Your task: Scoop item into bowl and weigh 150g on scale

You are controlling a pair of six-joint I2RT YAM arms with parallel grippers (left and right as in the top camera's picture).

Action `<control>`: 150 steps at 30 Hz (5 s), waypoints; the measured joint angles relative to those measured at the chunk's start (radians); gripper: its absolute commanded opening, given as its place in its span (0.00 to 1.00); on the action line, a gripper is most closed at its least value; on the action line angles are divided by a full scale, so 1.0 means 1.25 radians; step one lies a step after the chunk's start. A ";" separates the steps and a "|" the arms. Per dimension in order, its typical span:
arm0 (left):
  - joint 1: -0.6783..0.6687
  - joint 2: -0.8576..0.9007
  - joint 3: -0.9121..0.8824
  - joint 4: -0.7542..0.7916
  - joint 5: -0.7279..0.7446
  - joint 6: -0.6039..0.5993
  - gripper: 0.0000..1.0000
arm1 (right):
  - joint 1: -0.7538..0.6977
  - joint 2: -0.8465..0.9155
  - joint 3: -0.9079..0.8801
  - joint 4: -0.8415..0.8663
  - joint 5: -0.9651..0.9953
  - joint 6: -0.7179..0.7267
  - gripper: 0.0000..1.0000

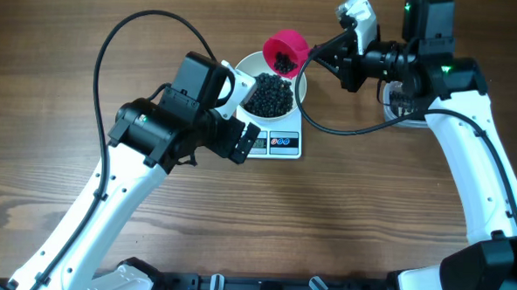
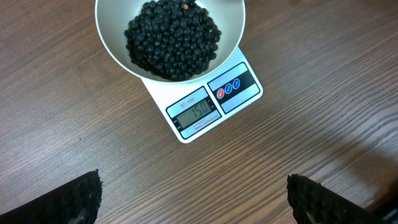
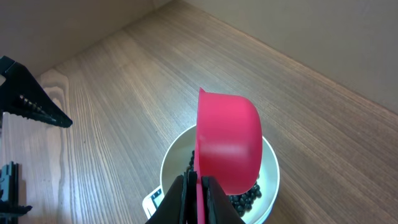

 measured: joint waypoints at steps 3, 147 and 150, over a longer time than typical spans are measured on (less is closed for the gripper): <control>0.000 0.000 0.000 0.000 0.000 0.000 1.00 | -0.003 0.000 0.000 0.009 -0.001 0.024 0.04; 0.000 0.000 0.000 -0.002 0.001 0.000 1.00 | -0.100 -0.923 -0.711 0.097 0.296 -0.044 1.00; 0.000 0.000 -0.001 0.000 -0.003 0.000 1.00 | -0.099 -1.153 -0.938 0.222 0.317 -0.053 1.00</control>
